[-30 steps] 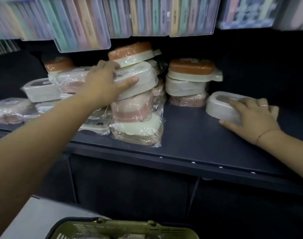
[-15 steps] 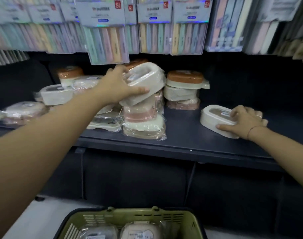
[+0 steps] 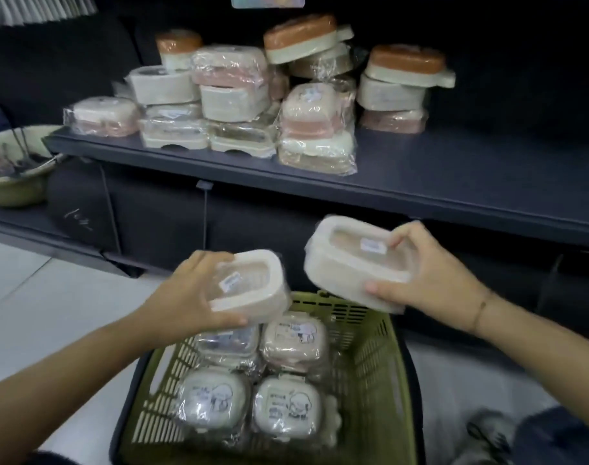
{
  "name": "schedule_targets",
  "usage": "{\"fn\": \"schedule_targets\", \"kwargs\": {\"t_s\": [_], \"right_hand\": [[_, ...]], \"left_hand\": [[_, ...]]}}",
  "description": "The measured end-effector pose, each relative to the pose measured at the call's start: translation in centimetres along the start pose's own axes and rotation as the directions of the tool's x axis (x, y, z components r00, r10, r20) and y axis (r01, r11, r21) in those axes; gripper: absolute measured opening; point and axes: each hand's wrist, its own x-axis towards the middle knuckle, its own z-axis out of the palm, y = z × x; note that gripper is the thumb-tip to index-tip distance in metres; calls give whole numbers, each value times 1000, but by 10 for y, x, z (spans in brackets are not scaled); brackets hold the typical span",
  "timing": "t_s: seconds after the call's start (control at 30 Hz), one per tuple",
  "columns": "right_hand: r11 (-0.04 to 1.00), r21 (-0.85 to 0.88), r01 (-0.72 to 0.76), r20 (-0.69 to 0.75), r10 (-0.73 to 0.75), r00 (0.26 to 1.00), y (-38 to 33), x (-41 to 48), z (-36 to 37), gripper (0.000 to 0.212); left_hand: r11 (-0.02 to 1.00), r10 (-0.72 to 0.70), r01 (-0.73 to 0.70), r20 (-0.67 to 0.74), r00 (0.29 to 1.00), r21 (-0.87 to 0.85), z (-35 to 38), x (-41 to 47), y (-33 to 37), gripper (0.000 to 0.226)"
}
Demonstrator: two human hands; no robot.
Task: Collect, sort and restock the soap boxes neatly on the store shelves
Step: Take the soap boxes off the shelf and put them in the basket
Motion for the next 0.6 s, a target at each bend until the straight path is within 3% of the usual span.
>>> {"fn": "schedule_targets", "kwargs": {"t_s": [0.1,0.2,0.33,0.43,0.5,0.6], "right_hand": [[988,-150,-37,202,67,977,26,-6,67,59],[978,-204,-46,254,98,962,50,-5,122,62],[974,-214,-71,199,115,973,65,3,172,63],[935,-303,-185,37,206,978,76,3,194,70],[933,-200,-300,13,308,951,79,-2,203,77],[952,-137,-275,79,287,955,77,-5,220,77]], "left_hand": [[989,-35,22,91,995,146,27,-4,-43,103],[967,-40,6,129,991,254,44,-3,-77,106],[922,-57,-11,163,985,387,58,1,-108,98],[825,-91,-18,165,982,564,67,4,-121,75],[835,-118,2,175,977,550,71,6,-125,69],[911,-93,16,167,982,413,74,8,-123,67]]}}
